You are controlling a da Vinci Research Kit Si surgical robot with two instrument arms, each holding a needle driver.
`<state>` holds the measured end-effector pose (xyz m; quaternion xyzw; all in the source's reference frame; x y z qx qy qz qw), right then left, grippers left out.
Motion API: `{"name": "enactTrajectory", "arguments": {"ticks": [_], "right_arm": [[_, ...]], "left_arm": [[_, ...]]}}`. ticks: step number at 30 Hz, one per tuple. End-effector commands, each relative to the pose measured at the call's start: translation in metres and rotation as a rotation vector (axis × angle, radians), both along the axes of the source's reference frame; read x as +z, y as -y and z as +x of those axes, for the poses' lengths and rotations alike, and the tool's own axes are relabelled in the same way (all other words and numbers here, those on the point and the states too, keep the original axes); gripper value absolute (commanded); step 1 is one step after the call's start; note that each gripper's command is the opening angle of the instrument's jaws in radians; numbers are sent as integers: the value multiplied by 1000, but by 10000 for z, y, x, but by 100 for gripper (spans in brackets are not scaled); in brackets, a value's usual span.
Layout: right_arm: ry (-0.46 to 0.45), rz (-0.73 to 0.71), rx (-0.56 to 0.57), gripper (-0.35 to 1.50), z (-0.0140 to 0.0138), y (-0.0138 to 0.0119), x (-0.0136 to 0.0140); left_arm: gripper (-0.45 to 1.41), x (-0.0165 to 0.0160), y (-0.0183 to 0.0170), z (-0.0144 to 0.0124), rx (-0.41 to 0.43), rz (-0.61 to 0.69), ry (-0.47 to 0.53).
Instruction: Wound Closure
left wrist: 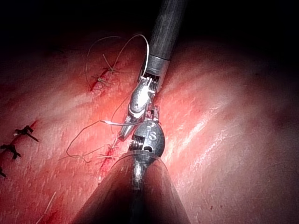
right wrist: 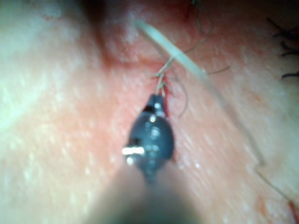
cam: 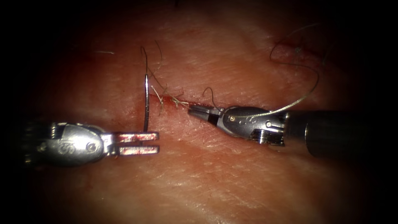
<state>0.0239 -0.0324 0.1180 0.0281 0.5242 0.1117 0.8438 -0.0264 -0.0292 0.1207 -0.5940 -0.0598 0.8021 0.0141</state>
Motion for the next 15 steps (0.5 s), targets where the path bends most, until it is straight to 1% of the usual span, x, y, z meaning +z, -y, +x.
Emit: {"name": "enactTrajectory", "arguments": {"ticks": [1, 5, 9, 12, 15], "right_arm": [[1, 2, -8, -35, 4, 5, 5], [-6, 1, -20, -35, -7, 12, 1], [-17, -3, -35, -35, -28, 27, -12], [-25, 3, -38, -35, -47, 46, -31], [-40, 12, -38, -35, -61, 71, -58]], "left_arm": [[-45, 3, 0, -5, -1, -4, -2], [-45, -17, -8, -3, -3, -20, -7], [-45, -33, -7, -4, -1, -35, -7], [-45, -36, -1, -8, -3, -45, -6], [-45, -29, 10, -13, -9, -57, -1]]}}
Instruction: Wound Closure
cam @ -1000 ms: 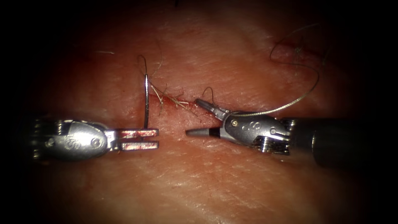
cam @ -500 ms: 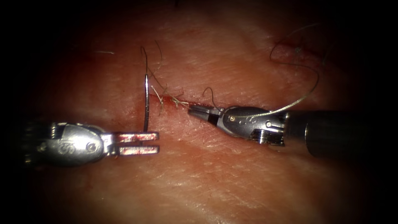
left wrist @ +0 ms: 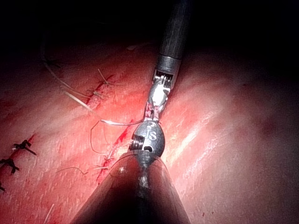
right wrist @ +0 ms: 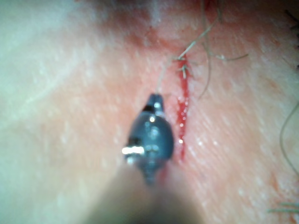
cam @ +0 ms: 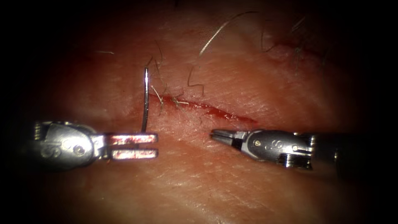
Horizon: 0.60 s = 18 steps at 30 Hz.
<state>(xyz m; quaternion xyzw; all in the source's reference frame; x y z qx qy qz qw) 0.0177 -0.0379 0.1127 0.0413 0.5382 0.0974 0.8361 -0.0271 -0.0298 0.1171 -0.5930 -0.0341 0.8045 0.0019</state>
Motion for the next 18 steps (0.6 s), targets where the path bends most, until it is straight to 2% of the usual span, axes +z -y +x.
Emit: {"name": "enactTrajectory", "arguments": {"ticks": [1, 6, 11, 15, 18], "right_arm": [[-12, 8, -3, -35, -3, 26, -17], [-38, 13, -10, -35, -5, 68, -68], [-82, 15, -36, -35, 17, 101, -114], [-116, 32, -57, -35, 38, 114, -138], [-122, 38, -56, -35, 47, 110, -147]], "left_arm": [[-45, 11, 7, -8, 6, -4, 6], [-45, 30, 30, -11, 13, -28, 12], [-45, 38, 47, -7, 11, -27, 15], [-45, 38, 50, -1, 12, -24, 15], [-45, 37, 42, 6, 1, -23, 4]]}}
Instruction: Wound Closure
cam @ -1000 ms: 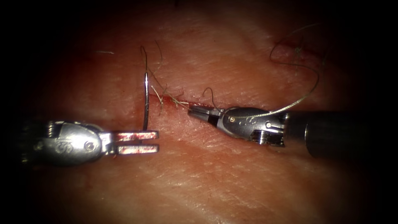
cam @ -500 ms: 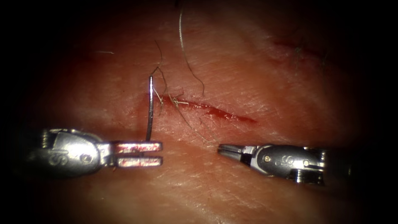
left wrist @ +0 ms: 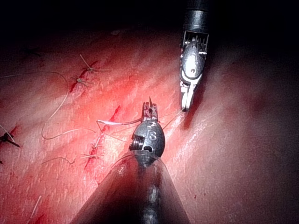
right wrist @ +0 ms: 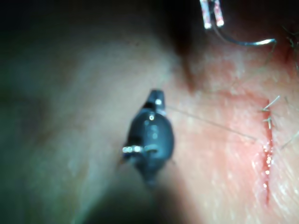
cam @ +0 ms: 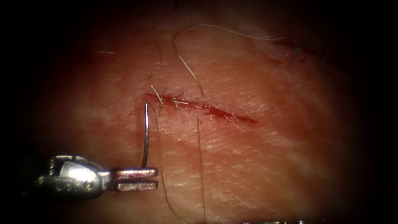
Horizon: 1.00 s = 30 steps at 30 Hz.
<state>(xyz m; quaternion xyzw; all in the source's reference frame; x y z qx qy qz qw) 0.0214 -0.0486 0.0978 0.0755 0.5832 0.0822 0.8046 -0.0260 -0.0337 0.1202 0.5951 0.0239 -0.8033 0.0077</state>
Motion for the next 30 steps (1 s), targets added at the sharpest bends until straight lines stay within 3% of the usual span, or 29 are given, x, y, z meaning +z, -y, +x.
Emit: {"name": "enactTrajectory", "arguments": {"ticks": [1, 2, 3, 5, 6, 11, 14, 21, 30], "right_arm": [[-13, 5, 1, 10, 9, 0, 1], [-22, 6, 13, 57, 6, -6, 1], [-23, 6, 26, 88, 3, -10, 2], [-12, 3, 67, 126, -7, -22, 5], [-6, 3, 77, 131, -12, -27, 7], [19, 9, 107, 130, -33, -55, 29], [42, 8, 133, 130, -31, -73, 54], [90, -55, 168, 121, 5, -114, 124], [126, -106, 139, 114, 34, -132, 188]], "left_arm": [[-45, 4, -2, 1, -14, 4, -6], [-45, 3, -7, 7, -30, 3, -14], [-45, 1, -12, 14, -43, 3, -19], [-45, -3, -27, 36, -85, 5, -27], [-45, -5, -33, 47, -102, 0, -36], [-45, -11, -53, 99, -178, -6, -70], [-45, -12, -56, 109, -198, -13, -85], [-45, -11, -55, 102, -192, -8, -75], [-45, -5, -50, 91, -182, -10, -60]]}}
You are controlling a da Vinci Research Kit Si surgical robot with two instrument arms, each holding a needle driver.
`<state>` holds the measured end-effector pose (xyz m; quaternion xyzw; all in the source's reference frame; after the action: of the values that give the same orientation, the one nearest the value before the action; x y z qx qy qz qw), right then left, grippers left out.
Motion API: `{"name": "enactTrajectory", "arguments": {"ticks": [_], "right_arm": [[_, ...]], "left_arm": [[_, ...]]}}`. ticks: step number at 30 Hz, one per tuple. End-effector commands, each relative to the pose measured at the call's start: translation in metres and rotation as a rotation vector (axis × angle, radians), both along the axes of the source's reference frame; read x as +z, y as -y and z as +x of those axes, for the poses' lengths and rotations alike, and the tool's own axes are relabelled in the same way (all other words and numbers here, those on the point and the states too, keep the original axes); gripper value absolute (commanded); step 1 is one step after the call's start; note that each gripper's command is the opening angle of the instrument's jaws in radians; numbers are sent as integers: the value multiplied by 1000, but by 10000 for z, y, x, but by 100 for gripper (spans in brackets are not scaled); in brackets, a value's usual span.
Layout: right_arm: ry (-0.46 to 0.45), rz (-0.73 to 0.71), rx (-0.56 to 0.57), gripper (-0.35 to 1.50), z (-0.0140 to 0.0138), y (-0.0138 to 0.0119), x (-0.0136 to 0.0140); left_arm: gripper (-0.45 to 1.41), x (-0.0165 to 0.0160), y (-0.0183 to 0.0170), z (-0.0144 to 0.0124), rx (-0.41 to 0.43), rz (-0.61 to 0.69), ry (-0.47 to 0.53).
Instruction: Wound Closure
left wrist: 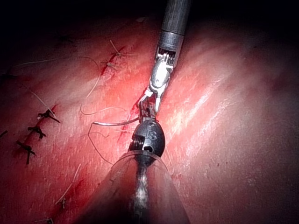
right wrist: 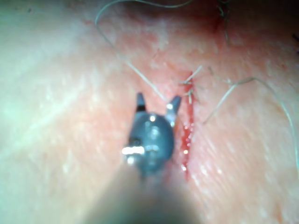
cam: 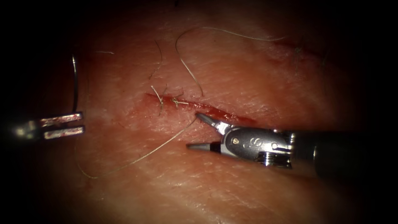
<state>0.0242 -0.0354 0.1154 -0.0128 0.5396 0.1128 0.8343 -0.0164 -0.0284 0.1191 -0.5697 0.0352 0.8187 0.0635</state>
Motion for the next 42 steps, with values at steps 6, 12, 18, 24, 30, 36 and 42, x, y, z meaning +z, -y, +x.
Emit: {"name": "enactTrajectory", "arguments": {"ticks": [6, 12, 18, 24, 30, 36, 42], "right_arm": [[31, -24, -30, 113, 8, -4, 34], [21, -39, -81, 9, 16, -12, 40], [11, -45, -103, -35, 2, -9, 32], [1, -53, -112, -35, -40, 11, 5], [-19, -46, -92, -35, -91, 57, -38], [-37, -36, -103, -35, -113, 124, -94], [-82, -19, -134, -35, -98, 183, -141]], "left_arm": [[-45, 11, 6, -12, 8, -1, 10], [-45, 16, 8, -21, 11, -4, 20], [-45, 20, 8, -27, 18, -6, 29], [-45, 29, -3, -30, 25, -3, 34], [-45, 41, -8, -45, 27, -5, 41], [-45, 49, 7, -58, 26, 3, 49], [-45, 50, 10, -60, 24, 6, 49]]}}
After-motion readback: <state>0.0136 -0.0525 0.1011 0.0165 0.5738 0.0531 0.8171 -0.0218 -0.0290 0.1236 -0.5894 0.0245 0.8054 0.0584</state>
